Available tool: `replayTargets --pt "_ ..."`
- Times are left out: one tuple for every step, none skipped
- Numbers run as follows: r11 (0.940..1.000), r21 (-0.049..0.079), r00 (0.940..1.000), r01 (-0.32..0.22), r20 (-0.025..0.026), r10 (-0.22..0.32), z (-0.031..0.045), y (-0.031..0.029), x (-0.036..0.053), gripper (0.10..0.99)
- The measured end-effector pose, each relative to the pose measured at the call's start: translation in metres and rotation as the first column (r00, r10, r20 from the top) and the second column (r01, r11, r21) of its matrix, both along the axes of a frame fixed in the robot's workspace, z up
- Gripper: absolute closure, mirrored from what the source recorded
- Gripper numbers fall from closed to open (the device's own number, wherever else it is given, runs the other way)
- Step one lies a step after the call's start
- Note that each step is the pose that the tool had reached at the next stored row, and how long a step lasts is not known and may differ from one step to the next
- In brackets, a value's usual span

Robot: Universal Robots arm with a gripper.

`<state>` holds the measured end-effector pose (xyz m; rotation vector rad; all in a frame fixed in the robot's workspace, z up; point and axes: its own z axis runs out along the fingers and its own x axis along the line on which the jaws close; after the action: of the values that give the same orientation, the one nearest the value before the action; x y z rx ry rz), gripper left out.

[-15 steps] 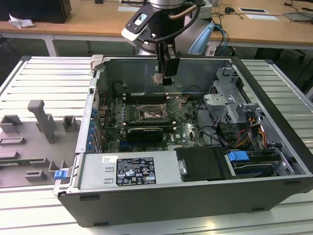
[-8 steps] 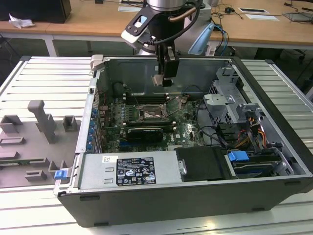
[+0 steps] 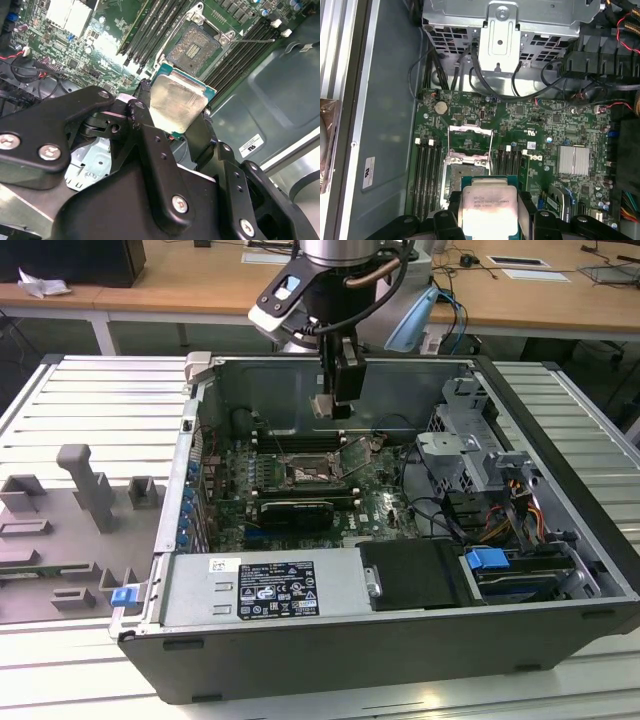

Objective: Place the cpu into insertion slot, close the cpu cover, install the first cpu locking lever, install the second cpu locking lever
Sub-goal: 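Place the cpu into insertion slot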

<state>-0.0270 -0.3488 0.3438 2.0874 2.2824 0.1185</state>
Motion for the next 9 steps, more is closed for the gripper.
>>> replayTargets --pt "1.0 0.0 1.0 0.0 0.0 0.0 -0.0003 0.0 0.0 0.557" --pt "1.0 0.0 1.0 0.0 0.0 0.0 -0.0007 0.0 0.0 0.557" --pt "1.0 0.0 1.0 0.0 -0.0001 0.0 -0.0009 0.0 0.0 0.557" --pt "1.0 0.0 1.0 0.0 0.0 0.0 -0.0015 0.0 0.0 0.557" --pt "1.0 0.0 1.0 0.0 0.0 0.0 -0.0019 0.0 0.0 0.557" --pt "1.0 0.0 1.0 0.0 0.0 0.0 -0.0028 0.0 0.0 0.557" --pt "1.0 0.0 1.0 0.0 0.0 0.0 -0.0034 0.0 0.0 0.557" --pt "1.0 0.0 1.0 0.0 -0.0001 0.0 -0.0038 0.0 0.0 0.557" --pt "1.0 0.0 1.0 0.0 0.0 0.0 -0.0043 0.0 0.0 0.557"
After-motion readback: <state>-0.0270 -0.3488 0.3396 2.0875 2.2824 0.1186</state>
